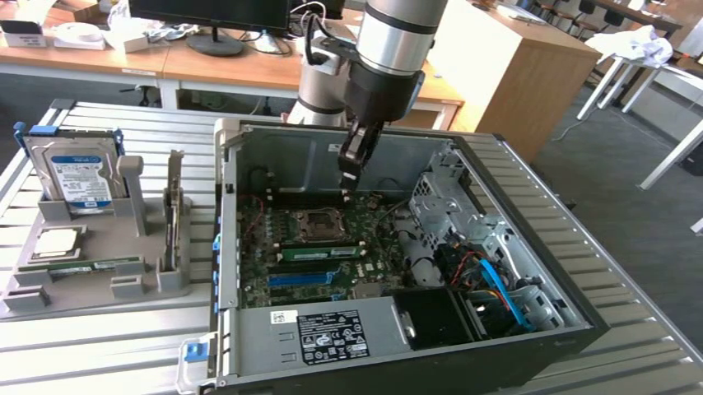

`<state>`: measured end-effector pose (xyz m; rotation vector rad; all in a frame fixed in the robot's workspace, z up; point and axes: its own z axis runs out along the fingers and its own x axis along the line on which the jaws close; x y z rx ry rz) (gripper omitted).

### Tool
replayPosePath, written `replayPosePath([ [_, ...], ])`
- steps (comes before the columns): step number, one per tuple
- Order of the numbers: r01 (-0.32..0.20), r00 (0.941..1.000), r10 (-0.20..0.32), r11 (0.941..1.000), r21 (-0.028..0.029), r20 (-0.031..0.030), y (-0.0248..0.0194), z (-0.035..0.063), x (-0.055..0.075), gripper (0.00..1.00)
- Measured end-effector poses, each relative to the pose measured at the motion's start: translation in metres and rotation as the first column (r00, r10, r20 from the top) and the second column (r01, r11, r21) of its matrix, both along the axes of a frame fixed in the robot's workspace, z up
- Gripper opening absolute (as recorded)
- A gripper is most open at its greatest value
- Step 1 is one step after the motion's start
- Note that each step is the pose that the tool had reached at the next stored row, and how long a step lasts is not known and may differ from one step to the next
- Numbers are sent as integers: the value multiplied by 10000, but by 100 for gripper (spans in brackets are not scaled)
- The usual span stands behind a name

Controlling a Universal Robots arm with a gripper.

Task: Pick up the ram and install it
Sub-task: 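Press down the ram until it locks into place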

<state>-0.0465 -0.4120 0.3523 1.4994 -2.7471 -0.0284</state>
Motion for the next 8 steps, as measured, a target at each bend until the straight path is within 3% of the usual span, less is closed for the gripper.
replayPosePath([
  [4,648,9979,-648,9979,1,1,0,-3,0,10],
  [8,1316,9913,-1316,9913,0,0,0,-5,0,10],
])
